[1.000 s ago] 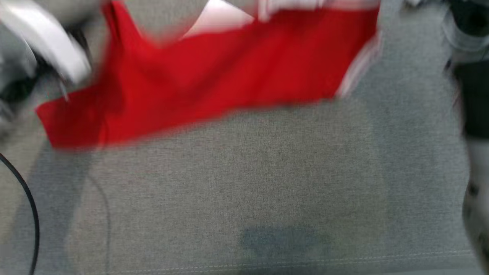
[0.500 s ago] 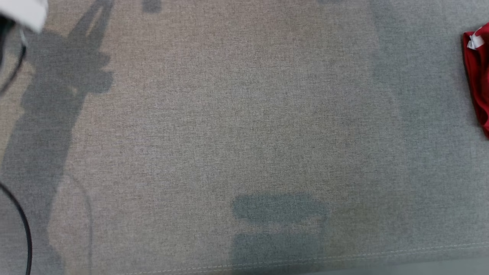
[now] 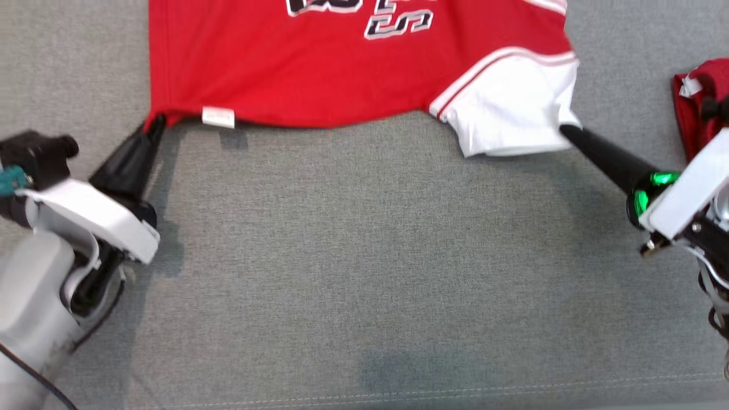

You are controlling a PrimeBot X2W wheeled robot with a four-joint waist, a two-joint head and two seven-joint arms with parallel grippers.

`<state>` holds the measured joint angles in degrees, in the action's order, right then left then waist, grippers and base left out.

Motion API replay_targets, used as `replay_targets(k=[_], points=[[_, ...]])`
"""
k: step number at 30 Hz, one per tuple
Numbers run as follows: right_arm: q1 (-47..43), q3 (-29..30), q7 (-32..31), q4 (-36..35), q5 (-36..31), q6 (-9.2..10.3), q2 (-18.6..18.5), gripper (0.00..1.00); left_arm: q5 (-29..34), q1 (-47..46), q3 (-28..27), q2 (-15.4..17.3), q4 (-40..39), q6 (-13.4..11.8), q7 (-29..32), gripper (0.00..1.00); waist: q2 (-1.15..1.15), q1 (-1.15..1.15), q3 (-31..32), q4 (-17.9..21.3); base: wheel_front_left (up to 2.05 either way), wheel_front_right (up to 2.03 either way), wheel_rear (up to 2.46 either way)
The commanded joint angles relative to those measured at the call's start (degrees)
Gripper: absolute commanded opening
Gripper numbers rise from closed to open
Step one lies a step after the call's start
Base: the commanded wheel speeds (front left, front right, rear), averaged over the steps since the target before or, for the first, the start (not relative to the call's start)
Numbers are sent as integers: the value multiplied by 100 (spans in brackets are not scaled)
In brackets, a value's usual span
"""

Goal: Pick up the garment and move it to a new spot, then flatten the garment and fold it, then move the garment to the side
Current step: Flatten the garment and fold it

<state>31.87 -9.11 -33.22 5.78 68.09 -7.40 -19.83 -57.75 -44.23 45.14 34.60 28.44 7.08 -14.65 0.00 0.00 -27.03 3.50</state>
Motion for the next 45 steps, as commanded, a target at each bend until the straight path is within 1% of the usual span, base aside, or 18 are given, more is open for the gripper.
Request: replay_targets(k=[1, 6, 9, 16, 26, 31, 35, 45], points=[[-314, 42, -116, -322, 108, -9, -142, 0, 159, 181, -381, 225, -114, 40, -34, 0, 0, 0, 215, -60, 0, 0, 0], [-874, 103, -318, -538, 173, -9, -249, 0, 499, 816, -484, 134, -135, 40, -34, 0, 0, 0, 603, -72, 0, 0, 0], [-1112, 207, -298, -595, 85, -9, -284, 0, 651, 1155, -475, 96, -145, 40, -34, 0, 0, 0, 824, -61, 0, 0, 0], [-1628, 310, -266, -727, -72, -9, -226, 0, 963, 1904, -733, 36, -219, 40, -34, 0, 0, 0, 1288, -64, 0, 0, 0], [-2239, 269, -283, -844, -331, -9, -157, 0, 1332, 2662, -962, -43, -140, 40, -35, 0, 0, 0, 1711, -149, 0, 0, 0], [-2574, 277, -486, -930, -460, -9, -232, 0, 1653, 2885, -1051, -86, 131, 40, -35, 0, 0, 0, 1878, -193, 0, 0, 0], [-2777, 265, -622, -974, -505, -9, -171, 0, 1864, 2967, -1116, -154, 281, 40, -35, 0, 0, 0, 1940, -206, 0, 0, 0], [-3230, 258, -1394, -1167, -311, -9, -55, 0, 2271, 3022, -1332, -269, 540, 39, -35, 0, 0, 0, 1965, -202, 0, 0, 0]])
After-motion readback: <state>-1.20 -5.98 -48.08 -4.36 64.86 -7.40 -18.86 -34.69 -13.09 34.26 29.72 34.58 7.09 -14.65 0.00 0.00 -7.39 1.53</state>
